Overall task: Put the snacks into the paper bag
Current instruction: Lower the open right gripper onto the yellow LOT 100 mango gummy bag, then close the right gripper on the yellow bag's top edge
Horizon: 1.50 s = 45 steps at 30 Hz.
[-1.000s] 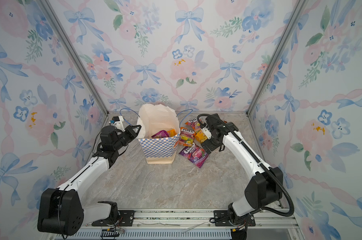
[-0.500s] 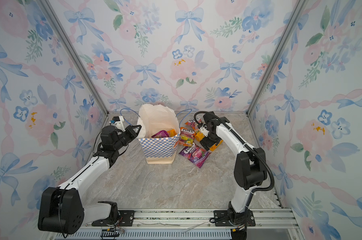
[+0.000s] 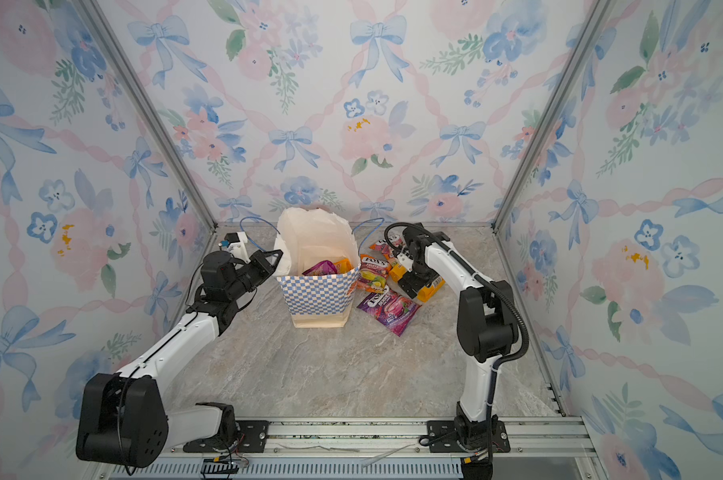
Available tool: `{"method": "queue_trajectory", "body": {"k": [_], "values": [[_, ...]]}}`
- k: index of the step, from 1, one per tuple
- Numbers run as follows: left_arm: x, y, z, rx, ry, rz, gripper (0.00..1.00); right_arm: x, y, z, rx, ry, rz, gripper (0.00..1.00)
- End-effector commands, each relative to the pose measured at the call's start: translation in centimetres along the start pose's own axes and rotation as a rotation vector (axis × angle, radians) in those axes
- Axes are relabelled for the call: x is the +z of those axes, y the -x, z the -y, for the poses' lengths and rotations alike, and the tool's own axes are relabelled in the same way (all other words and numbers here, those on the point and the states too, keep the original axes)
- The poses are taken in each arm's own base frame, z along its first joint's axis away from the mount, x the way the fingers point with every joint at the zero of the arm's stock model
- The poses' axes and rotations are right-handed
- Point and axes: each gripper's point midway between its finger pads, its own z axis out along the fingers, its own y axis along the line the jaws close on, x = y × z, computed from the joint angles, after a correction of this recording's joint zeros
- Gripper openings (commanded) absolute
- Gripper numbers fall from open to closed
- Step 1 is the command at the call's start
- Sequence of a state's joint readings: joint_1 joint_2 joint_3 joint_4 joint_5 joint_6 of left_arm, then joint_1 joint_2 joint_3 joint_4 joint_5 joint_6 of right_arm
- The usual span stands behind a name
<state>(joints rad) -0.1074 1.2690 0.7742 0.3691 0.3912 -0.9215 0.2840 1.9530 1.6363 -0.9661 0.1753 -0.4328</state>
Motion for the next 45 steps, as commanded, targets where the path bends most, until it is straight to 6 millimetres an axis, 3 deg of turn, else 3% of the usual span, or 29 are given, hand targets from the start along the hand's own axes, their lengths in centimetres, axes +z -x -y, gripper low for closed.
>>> {"method": "queue_trajectory", "body": {"k": [1, 23, 39, 45], "values": [[-0.1, -0.2, -0.4, -0.009, 0.002, -0.007, 0.0, 0.5, 1.1, 1.2, -0.007, -0.048, 0.024, 0.96], [-0.1, -0.3, -0.5, -0.01, 0.004, -0.009, 0.0, 5.1, 2.5, 1.5, -0.078, -0.11, -0.056, 0.97], [-0.4, -0.3, -0.5, -0.005, 0.005, 0.0, 0.0, 10.5, -0.7, -1.2, -0.129, 0.017, -0.249, 0.97], [-0.5, -0.2, -0.5, -0.003, 0.006, 0.005, 0.0, 11.0, -1.7, -1.7, -0.134, 0.051, -0.306, 0.99]]}}
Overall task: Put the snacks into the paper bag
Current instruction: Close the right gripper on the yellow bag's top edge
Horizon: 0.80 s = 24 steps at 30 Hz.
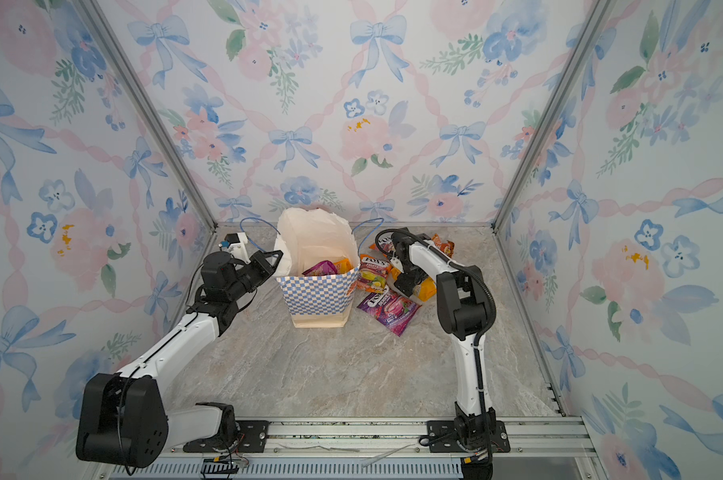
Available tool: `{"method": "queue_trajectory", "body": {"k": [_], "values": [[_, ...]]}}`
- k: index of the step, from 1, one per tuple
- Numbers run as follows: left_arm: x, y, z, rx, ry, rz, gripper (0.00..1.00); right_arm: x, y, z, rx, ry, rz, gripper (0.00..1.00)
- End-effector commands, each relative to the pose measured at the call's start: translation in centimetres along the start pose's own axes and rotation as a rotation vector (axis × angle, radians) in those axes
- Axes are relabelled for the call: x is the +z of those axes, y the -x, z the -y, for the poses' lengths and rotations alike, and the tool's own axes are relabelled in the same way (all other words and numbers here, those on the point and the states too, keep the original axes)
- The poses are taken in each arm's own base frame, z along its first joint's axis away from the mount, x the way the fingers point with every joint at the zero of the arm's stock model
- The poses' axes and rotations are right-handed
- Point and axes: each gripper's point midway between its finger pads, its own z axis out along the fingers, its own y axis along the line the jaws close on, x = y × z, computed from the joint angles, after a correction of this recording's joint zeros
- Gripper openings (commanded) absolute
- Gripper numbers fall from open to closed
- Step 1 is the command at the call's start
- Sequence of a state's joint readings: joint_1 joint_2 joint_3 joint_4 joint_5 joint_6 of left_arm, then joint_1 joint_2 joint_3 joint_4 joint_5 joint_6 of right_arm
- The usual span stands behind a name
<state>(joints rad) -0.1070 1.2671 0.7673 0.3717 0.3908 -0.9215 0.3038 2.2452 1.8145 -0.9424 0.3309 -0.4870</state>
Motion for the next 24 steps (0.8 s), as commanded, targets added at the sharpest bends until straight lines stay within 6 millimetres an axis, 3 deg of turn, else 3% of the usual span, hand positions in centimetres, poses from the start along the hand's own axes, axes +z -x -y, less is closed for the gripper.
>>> {"method": "queue_trajectory", "body": {"k": [1, 7, 11, 15, 24], "values": [[-0.4, -0.1, -0.4, -0.003, 0.005, 0.005, 0.0, 3.6, -3.2, -3.9, -0.052, 0.16, -0.161, 1.0], [-0.4, -0.1, -0.4, -0.003, 0.005, 0.003, 0.0, 2.6, -3.2, -3.9, -0.033, 0.183, -0.165, 0.94], [-0.5, 0.0, -0.4, -0.003, 0.005, 0.009, 0.0, 2.5, -3.6, -4.0, -0.016, 0.205, -0.177, 0.84], [-0.9, 0.5, -0.2, 0.004, 0.005, 0.028, 0.0, 2.4, -3.7, -4.1, 0.013, 0.243, -0.179, 0.61], [-1.0, 0.4, 0.0, 0.003, -0.003, 0.021, 0.0, 0.8, -3.6, -4.7, 0.091, 0.341, -0.148, 0.3]]}}
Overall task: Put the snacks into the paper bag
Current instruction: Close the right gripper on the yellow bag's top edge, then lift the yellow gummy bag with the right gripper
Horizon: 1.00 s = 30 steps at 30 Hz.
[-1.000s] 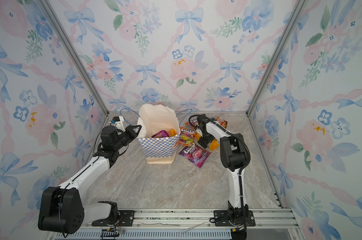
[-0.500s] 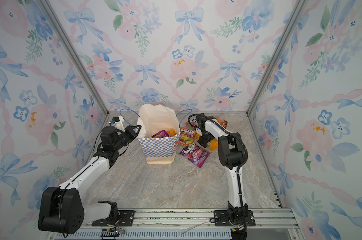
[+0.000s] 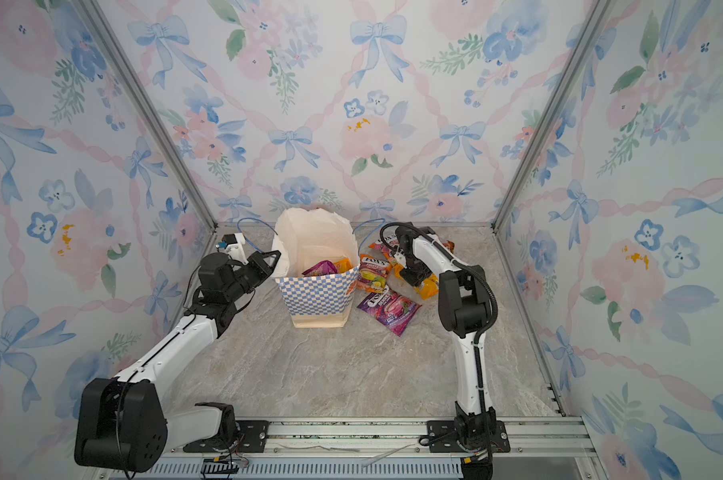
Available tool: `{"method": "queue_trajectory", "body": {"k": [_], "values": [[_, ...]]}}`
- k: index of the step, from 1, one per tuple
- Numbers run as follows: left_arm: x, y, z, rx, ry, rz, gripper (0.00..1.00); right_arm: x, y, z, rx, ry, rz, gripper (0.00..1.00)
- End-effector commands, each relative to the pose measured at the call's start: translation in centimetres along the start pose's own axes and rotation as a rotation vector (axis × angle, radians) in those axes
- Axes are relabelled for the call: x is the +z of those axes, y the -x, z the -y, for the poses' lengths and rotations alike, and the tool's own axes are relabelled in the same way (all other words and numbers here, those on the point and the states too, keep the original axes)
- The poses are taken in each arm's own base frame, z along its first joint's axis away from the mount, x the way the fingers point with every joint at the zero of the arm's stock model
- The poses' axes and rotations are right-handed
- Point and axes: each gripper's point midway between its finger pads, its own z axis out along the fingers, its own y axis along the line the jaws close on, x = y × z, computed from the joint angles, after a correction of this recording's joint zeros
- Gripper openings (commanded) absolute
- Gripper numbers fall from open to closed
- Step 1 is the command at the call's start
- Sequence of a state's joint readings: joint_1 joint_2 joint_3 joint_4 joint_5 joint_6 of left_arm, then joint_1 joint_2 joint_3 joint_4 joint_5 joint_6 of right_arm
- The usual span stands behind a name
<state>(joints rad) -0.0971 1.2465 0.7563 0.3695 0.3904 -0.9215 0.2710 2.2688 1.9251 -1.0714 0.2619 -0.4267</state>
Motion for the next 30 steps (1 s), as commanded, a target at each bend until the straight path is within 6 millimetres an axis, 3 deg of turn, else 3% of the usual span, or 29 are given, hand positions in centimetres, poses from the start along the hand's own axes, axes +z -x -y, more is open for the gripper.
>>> {"method": "queue_trajectory", "body": {"k": [1, 15, 24, 30], "values": [[-0.4, 0.1, 0.0, 0.0, -0.004, 0.008, 0.0, 2.1, -3.4, -4.9, 0.031, 0.272, -0.13, 0.26], [-0.4, 0.0, -0.1, -0.001, -0.005, 0.002, 0.0, -5.2, -4.4, -6.1, 0.237, 0.492, 0.042, 0.0], [-0.2, -0.2, 0.0, -0.005, -0.014, -0.005, 0.0, -10.7, -5.1, -6.9, 0.318, 0.606, 0.248, 0.0], [-0.1, -0.3, -0.1, -0.008, -0.016, -0.013, 0.0, -14.7, -5.4, -6.4, 0.364, 0.668, 0.397, 0.0]]}}
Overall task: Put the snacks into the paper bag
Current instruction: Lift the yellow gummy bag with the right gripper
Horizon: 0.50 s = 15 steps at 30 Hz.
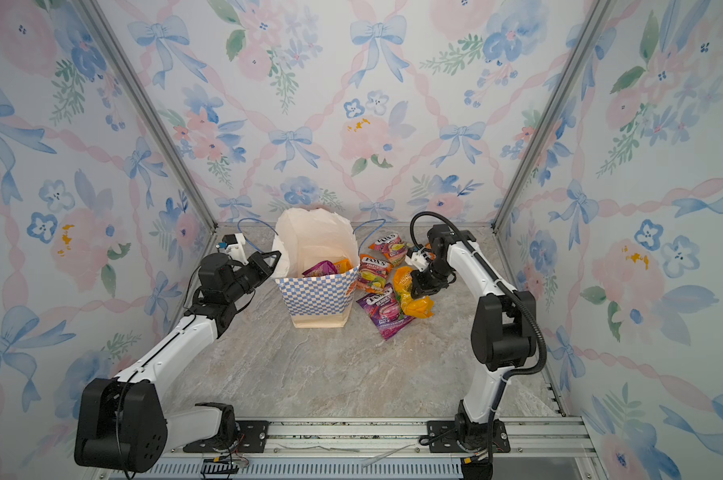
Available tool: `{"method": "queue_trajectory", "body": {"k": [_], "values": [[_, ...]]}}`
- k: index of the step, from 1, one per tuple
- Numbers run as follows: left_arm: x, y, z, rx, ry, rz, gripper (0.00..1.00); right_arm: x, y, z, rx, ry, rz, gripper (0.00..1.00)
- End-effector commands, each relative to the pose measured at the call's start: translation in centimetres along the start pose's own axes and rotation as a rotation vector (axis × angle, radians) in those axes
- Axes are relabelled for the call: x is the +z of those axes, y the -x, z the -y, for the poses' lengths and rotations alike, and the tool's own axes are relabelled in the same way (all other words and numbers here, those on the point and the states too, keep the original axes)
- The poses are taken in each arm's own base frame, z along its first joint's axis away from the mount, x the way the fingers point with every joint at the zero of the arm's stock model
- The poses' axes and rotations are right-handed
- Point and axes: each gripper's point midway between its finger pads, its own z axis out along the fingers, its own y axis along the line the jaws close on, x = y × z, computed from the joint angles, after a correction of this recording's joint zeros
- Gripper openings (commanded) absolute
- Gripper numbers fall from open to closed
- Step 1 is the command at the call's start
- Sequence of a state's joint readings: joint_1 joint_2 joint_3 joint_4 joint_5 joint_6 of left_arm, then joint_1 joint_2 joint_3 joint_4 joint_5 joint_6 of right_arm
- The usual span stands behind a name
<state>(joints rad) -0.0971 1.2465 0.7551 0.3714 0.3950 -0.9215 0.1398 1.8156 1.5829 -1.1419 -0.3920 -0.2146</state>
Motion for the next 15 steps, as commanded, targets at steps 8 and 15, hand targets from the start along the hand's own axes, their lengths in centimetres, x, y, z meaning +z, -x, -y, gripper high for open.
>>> {"method": "queue_trajectory", "body": {"k": [8, 15], "values": [[-0.2, -0.1, 0.2, -0.004, -0.021, -0.005, 0.0, -9.4, 2.2, -3.7, 0.023, 0.159, 0.366, 0.0], [-0.3, -0.1, 0.3, -0.002, -0.024, -0.005, 0.0, -16.0, 2.6, -4.3, 0.064, 0.112, 0.577, 0.0]]}}
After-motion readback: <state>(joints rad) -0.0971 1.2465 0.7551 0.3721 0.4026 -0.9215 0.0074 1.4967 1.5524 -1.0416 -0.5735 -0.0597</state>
